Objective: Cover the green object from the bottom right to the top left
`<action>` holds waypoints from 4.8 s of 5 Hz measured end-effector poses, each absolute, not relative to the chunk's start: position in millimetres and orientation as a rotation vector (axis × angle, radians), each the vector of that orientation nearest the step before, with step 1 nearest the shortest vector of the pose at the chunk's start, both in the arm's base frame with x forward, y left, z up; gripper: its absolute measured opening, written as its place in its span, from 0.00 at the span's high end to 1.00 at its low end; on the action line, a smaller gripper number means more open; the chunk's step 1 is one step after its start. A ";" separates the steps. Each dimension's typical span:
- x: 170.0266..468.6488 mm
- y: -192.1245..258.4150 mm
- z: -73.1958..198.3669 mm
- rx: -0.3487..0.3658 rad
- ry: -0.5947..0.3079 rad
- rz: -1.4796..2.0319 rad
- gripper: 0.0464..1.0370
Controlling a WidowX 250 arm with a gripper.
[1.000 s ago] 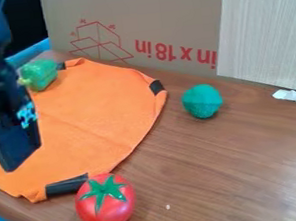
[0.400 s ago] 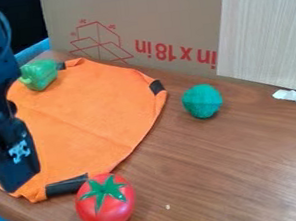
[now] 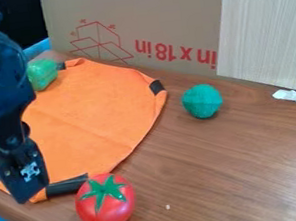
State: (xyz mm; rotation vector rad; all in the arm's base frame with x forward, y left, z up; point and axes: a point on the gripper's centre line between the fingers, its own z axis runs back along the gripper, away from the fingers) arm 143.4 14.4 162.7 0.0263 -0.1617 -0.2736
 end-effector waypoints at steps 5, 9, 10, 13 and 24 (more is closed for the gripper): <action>175.0 34.8 106.0 0.123 -0.108 -0.457 0.04; 191.8 55.6 79.6 0.183 -0.065 -0.497 0.04; 196.2 58.9 74.6 0.187 -0.064 -0.498 0.04; 216.2 52.0 59.8 0.214 -0.067 -0.459 0.04; 299.4 161.7 132.7 0.082 -0.050 -0.175 0.98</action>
